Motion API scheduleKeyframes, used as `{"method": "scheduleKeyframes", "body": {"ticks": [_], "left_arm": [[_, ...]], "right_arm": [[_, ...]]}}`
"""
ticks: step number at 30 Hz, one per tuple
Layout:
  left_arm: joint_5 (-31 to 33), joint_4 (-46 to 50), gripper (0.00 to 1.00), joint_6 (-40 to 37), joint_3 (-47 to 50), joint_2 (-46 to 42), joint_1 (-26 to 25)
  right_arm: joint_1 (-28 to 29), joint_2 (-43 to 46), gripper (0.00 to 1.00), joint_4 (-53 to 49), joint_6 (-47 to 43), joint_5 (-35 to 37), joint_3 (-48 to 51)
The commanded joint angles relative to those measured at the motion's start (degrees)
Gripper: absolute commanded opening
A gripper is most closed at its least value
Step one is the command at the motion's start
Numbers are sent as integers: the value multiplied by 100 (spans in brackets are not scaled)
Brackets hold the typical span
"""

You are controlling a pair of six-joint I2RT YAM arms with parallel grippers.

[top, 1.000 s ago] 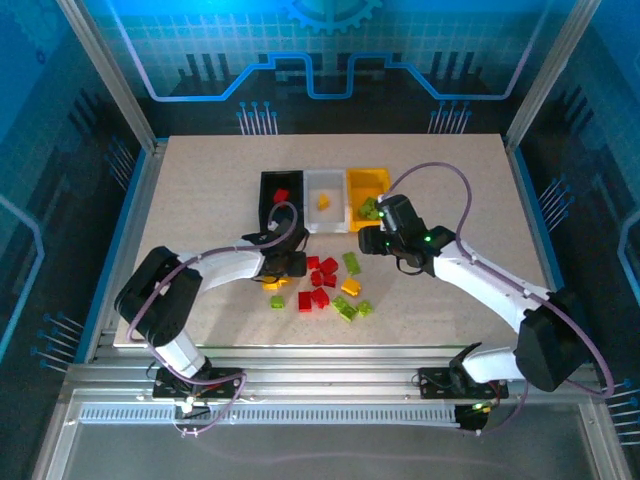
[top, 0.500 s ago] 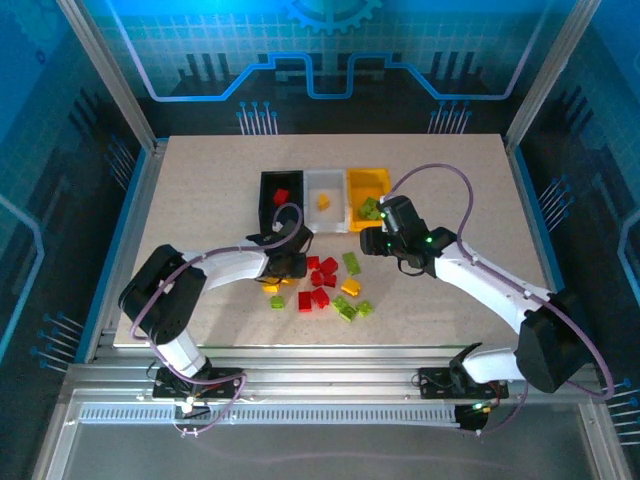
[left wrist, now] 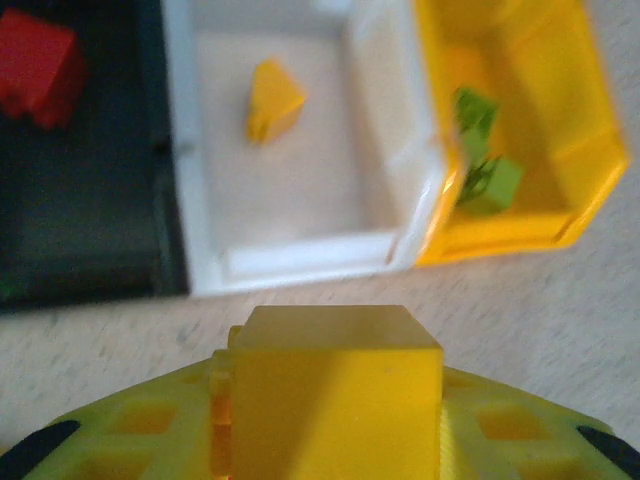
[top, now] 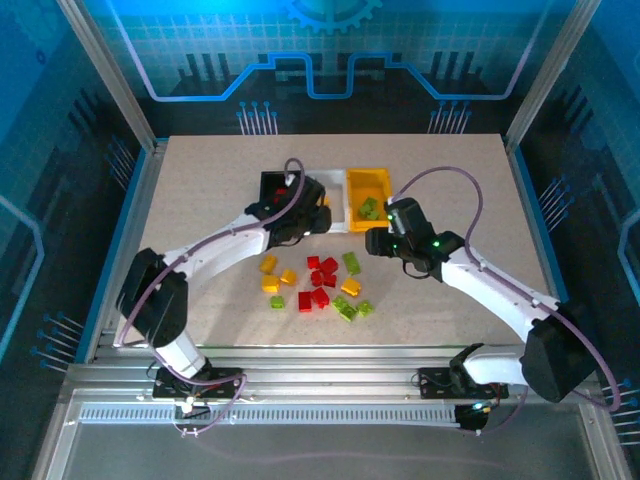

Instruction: Sort the legos into containers by color

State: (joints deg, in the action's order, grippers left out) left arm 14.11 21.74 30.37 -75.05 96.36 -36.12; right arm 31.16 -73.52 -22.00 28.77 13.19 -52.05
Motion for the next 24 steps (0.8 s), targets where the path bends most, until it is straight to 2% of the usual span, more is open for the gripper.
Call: {"method": "scheduleKeyframes", "body": {"ticks": [1,5,10,12,15,18,22,24], "left_arm": [[72,17,39,-247,-669,573,-6],[186,198,40,-288,-1489,1322,144],[92,218,40,-241,-2073,1883,307],[74,313,43,-296,-2325,2084,307],[76,417,51,-326,-2507,2257,331],[7,414,67,-295,-2481,2215,350],[-139,165,83,-205,-2090,1843,343],[-288,60,87,-89,-1764,1544,344]], "right_arm": [[-79,148,63,-58,141,19,88],[-101,225,63,-118,137,-1,133],[-116,314,63,-164,139,-21,134],[-120,312,63,-179,147,-52,134],[-129,305,63,-217,165,-87,134],[-128,304,65,-247,192,-131,104],[-128,279,67,-304,200,-126,48],[-130,285,67,-318,186,-152,32]]}}
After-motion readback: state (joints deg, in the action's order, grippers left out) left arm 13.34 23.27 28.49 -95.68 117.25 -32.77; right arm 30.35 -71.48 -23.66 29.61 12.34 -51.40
